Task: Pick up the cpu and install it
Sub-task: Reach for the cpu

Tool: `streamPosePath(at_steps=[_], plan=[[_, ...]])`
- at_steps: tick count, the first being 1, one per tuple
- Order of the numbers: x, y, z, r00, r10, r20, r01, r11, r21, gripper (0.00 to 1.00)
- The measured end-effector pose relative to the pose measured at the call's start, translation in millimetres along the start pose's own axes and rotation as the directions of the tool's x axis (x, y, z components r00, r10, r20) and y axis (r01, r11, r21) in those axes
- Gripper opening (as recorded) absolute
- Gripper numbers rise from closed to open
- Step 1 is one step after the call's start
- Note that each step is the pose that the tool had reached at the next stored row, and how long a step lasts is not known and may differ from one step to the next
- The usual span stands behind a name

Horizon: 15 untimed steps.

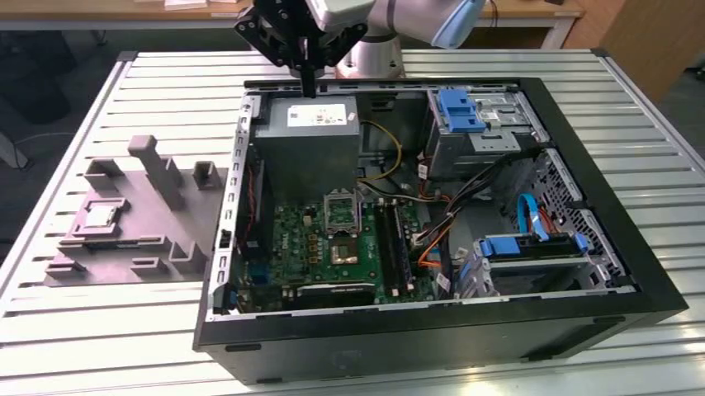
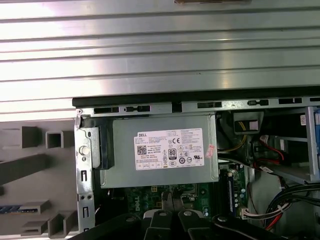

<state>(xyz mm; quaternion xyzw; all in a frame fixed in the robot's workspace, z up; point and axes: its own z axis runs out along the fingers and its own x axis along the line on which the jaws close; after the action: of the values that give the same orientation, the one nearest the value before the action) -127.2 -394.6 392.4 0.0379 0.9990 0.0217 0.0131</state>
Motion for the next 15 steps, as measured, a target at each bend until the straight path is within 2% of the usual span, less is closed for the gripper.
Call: streamPosePath(at_steps=[15], plan=[[4.7, -0.4, 0.0, 1.0000, 0.000, 0.0000, 0.000, 1.0000, 0.0000, 0.11]])
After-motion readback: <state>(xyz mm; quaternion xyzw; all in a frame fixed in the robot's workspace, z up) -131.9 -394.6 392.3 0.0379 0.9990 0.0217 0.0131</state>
